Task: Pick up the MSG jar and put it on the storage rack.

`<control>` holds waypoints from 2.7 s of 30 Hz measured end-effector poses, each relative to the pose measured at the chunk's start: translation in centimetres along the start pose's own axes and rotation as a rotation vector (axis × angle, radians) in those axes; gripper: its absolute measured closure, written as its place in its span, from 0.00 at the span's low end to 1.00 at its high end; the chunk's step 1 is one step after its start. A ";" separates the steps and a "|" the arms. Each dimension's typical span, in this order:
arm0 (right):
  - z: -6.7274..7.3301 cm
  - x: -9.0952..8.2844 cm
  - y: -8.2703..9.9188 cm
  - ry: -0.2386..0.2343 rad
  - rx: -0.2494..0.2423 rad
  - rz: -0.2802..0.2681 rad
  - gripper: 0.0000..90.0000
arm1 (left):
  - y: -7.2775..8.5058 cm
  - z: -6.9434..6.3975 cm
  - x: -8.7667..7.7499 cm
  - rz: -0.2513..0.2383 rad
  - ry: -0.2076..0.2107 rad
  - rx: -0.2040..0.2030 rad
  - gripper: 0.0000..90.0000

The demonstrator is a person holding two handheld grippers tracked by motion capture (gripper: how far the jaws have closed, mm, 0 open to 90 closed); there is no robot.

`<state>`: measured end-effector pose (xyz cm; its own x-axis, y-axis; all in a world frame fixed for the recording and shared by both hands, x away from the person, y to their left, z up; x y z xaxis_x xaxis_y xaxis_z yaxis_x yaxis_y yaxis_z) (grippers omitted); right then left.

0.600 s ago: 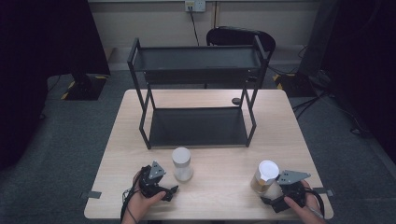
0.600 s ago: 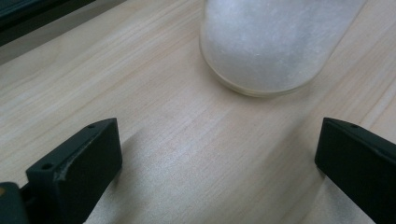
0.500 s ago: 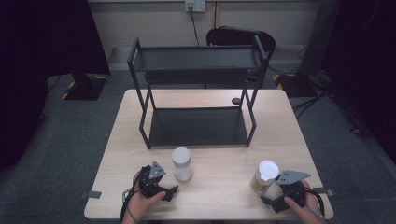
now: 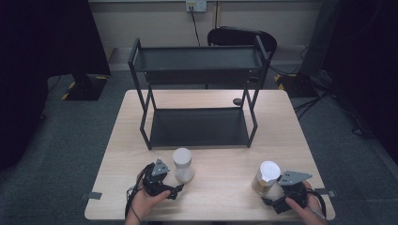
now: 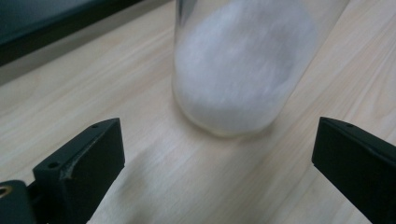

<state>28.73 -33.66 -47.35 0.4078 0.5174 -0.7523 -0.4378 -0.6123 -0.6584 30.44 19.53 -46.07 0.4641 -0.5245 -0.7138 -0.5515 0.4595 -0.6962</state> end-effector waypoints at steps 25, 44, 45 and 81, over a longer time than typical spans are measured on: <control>0.0 0.0 0.0 0.000 0.000 0.000 0.00 | -3.4 -0.5 0.1 -0.101 0.041 -0.013 0.16; 0.0 0.0 0.0 0.000 0.000 0.000 0.00 | -4.4 -0.7 -0.1 -0.124 0.005 0.063 0.37; 0.0 0.0 0.0 0.000 0.000 0.000 0.00 | -4.5 -0.8 -0.1 -0.125 0.002 0.066 0.37; 0.0 0.0 0.0 0.000 0.000 0.000 0.00 | -10.2 0.9 -0.9 -0.107 -0.022 0.019 0.39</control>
<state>28.74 -33.66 -47.35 0.4079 0.5176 -0.7521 -0.4374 -0.6123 -0.6586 36.29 15.99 -38.38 0.5348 -0.5554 -0.6368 -0.4851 0.4153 -0.7696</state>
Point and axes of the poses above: each handheld gripper's, and its own axes: x roughly forward along the jaws, y roughly out of its underside, z roughly to its left, the point moved 8 cm from there along x, roughly forward along the jaws, and after that the axes turned 5 degrees about z, right-handed, at the moved point
